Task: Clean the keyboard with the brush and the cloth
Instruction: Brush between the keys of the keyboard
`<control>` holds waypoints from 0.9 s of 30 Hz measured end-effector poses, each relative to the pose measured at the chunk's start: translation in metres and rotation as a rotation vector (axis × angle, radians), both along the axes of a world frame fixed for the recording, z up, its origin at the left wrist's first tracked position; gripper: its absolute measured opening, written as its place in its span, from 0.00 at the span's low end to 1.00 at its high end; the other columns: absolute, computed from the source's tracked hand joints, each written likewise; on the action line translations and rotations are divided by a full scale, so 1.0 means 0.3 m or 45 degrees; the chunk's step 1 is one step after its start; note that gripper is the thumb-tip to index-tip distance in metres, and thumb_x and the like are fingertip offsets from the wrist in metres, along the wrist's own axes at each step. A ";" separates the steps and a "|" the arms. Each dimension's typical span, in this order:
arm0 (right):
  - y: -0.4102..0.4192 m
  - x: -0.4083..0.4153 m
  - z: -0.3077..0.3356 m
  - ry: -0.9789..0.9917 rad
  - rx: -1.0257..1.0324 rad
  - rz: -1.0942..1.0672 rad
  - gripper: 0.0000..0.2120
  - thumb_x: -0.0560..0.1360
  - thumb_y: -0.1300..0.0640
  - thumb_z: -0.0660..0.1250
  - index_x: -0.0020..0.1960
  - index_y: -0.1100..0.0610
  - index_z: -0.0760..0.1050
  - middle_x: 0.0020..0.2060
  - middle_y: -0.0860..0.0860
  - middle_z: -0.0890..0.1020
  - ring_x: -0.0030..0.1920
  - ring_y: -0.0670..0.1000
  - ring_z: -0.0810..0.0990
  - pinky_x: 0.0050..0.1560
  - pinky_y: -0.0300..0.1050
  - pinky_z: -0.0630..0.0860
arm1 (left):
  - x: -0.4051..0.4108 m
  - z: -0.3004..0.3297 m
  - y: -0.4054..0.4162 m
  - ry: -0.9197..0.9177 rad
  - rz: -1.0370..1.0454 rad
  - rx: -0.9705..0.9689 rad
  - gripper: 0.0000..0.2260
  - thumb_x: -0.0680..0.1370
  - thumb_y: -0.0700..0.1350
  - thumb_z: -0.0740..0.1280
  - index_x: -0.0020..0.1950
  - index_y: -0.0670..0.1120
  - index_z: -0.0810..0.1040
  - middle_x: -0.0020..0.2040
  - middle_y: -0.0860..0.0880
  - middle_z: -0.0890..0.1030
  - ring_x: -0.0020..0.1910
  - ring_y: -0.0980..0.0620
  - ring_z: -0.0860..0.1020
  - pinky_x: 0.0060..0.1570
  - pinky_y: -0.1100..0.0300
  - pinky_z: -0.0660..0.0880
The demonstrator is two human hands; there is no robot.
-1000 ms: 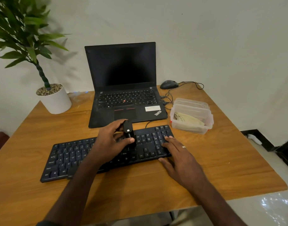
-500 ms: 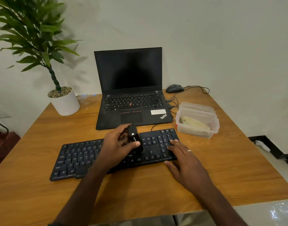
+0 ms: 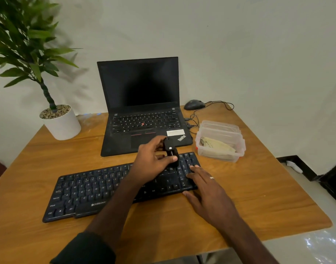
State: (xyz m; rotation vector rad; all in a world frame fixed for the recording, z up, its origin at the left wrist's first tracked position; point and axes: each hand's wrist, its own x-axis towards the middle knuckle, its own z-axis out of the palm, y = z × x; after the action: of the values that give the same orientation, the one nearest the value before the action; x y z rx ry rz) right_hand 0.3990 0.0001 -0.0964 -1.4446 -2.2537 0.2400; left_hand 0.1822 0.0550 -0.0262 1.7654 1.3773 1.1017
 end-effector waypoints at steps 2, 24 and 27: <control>0.004 -0.001 -0.006 0.002 -0.008 -0.002 0.26 0.79 0.41 0.65 0.73 0.51 0.69 0.76 0.49 0.67 0.77 0.47 0.60 0.71 0.38 0.58 | -0.009 -0.001 0.004 0.116 -0.050 -0.039 0.22 0.70 0.46 0.78 0.61 0.55 0.76 0.56 0.55 0.81 0.58 0.56 0.80 0.58 0.50 0.80; 0.011 0.002 -0.022 0.060 0.034 0.015 0.25 0.78 0.43 0.68 0.71 0.53 0.71 0.74 0.51 0.70 0.76 0.50 0.65 0.71 0.43 0.66 | 0.019 0.016 -0.072 0.358 -0.170 0.067 0.23 0.70 0.51 0.77 0.63 0.53 0.75 0.53 0.59 0.81 0.53 0.60 0.79 0.53 0.58 0.79; 0.012 0.001 -0.015 0.071 0.005 0.017 0.25 0.77 0.45 0.68 0.71 0.53 0.70 0.75 0.50 0.69 0.77 0.49 0.63 0.73 0.42 0.64 | 0.019 0.017 -0.136 0.255 -0.251 0.101 0.23 0.70 0.47 0.78 0.62 0.54 0.75 0.54 0.61 0.80 0.55 0.62 0.79 0.54 0.62 0.79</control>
State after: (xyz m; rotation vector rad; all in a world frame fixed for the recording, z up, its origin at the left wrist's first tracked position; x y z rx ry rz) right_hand 0.3993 0.0036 -0.1009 -1.4037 -2.2185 0.2765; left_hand 0.1878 0.0140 -0.0212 2.0666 1.2548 0.9042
